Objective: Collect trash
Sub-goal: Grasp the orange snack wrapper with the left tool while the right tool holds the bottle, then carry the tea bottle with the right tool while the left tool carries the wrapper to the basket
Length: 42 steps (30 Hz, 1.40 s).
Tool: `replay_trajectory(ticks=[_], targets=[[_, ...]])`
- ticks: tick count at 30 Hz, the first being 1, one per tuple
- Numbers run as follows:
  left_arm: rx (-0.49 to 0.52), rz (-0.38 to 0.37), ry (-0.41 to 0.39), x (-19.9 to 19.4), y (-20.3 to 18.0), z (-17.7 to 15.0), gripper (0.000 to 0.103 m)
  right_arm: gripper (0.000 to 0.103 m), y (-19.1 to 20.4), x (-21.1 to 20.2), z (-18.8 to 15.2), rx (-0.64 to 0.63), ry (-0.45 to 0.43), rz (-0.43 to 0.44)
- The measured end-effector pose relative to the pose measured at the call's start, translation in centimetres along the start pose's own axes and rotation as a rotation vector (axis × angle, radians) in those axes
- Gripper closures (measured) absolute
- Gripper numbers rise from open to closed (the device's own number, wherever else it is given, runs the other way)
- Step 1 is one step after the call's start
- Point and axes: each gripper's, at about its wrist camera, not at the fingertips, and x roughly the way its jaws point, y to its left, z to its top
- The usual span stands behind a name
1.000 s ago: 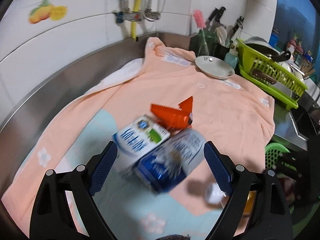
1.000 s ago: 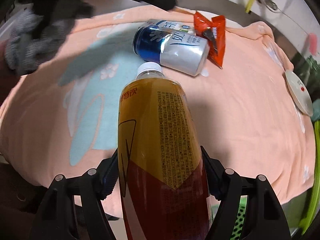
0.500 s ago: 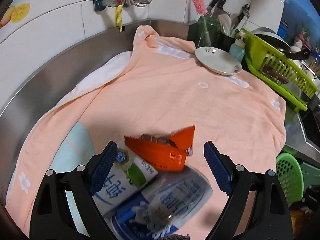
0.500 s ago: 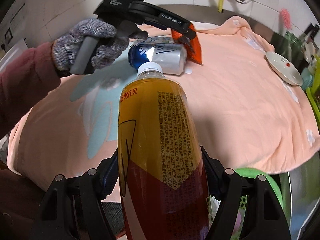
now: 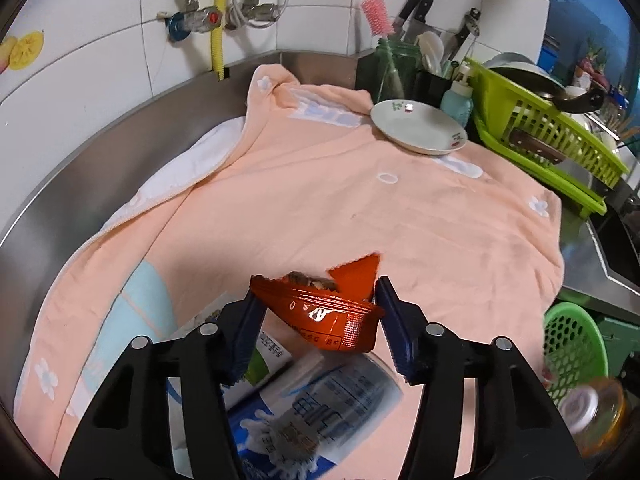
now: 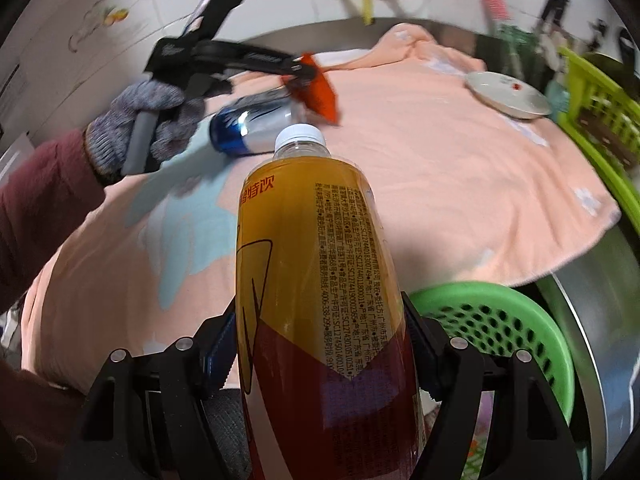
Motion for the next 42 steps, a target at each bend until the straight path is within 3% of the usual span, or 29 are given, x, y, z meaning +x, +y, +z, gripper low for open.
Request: replay_trajectory(ticks=[5,11,18,25,32,42], targets=[[0.007,-0.01,-0.03,-1.9,-1.1,0.5,0.049,0.033,-2.0,-2.3,-1.6,0.088,-0.041,-0.044],[0.029,-0.074,-0.081,-5.9,-4.0,0.6,0.049,0.033,-4.4,-4.5,-4.5,0.171,-0.036,-0.145],[0.098,-0.187,-0.124,-9.8,-9.7,-1.2,0.049,0.033,-7.5,-4.1,-8.9,0.275,0.061,-0.292],[0.142,-0.294,-0.101,-11.0,-14.7,-3.9,0.05,0.033,-9.7,-0.8,-11.2,0.321,0.168,-0.366],[0.18,-0.338,-0.068,-10.9,-17.8,-5.9,0.05,0.033,-12.5,1.6,-11.7,0.425,0.192,-0.358],[0.233,-0.382,0.057,-7.5,-21.8,-10.1,0.05,0.032,-13.8,2.6,-12.3,0.464,0.199,-0.339]])
